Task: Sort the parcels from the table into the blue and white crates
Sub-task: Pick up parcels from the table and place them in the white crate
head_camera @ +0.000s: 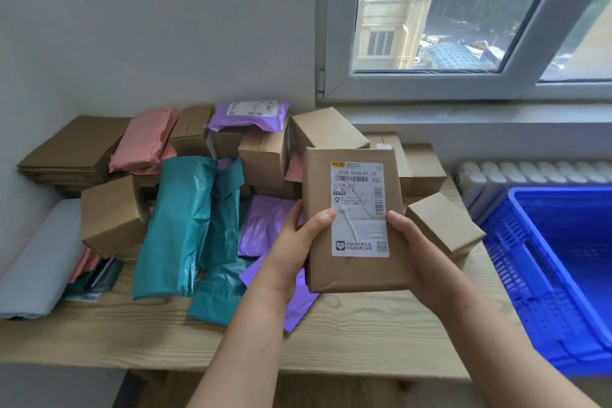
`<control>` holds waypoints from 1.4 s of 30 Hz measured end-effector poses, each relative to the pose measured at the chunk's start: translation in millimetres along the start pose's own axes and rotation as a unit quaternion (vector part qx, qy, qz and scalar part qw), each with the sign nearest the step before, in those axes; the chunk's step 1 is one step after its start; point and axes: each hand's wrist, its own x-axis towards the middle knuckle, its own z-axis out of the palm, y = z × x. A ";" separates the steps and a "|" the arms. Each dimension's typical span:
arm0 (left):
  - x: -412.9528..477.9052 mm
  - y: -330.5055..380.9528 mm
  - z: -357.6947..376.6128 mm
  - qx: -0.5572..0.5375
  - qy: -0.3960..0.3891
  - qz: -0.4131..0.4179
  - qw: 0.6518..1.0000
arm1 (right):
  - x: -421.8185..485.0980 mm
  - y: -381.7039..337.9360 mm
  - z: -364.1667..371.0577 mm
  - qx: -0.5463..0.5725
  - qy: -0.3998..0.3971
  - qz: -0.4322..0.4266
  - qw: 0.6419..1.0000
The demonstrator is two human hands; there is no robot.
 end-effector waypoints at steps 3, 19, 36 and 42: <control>6.9 -12.1 17.7 0.007 -0.025 -0.029 0.999 | -13.4 9.4 -12.3 0.021 0.063 -0.003 0.998; -21.7 -98.5 291.6 0.134 -0.226 -0.119 0.957 | -201.0 4.4 -233.0 0.121 0.277 -0.064 0.951; -68.3 -197.0 657.1 0.193 -0.358 -0.185 0.895 | -396.5 -36.3 -530.0 0.173 0.507 -0.069 0.842; -16.4 -223.2 798.8 0.185 -0.380 -0.200 0.884 | -404.1 -80.9 -658.6 0.181 0.523 -0.081 0.829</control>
